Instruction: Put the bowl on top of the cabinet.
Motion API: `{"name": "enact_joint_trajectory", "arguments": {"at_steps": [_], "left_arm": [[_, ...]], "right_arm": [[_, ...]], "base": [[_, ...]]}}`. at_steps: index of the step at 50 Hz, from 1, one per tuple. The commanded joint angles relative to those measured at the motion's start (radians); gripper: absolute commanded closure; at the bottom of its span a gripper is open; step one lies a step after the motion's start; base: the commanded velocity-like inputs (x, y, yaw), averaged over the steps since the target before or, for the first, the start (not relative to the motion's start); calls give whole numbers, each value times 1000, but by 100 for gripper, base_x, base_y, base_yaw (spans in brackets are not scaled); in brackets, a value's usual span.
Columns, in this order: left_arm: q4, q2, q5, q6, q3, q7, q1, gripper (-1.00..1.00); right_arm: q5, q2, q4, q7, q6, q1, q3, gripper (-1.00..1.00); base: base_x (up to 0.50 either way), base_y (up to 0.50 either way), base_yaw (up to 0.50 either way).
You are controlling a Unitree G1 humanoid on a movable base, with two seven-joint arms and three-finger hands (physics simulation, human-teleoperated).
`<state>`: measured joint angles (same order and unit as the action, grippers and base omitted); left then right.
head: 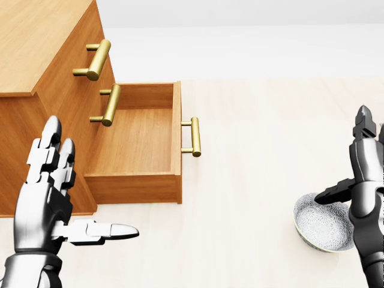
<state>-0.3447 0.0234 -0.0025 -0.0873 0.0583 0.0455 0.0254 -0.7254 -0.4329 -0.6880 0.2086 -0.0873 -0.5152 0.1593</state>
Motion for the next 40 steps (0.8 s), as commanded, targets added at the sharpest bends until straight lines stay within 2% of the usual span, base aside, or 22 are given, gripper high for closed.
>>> {"name": "enact_joint_trajectory", "arguments": {"at_steps": [1,17,24,29,40], "left_arm": [[10,-1,2,0,-3,1,1,-100],[0,-2,3,0,-7,0,7,-100],[-5,-2,4,0,-7,1,8,-100],[-13,-2,3,0,-7,2,10,-100],[-5,-4,5,0,-9,1,8,-100]], "right_arm": [[3,-9,-165,82,0,-57,-29,-100],[22,-23,-351,153,0,-127,-60,-100],[27,-25,-370,158,0,-131,-67,-100],[32,-25,-425,181,20,-141,-74,-100],[37,-22,-465,196,33,-149,-86,-100]], "base": [[0,0,0],[0,0,0],[0,0,0],[0,0,0],[0,0,0]]}}
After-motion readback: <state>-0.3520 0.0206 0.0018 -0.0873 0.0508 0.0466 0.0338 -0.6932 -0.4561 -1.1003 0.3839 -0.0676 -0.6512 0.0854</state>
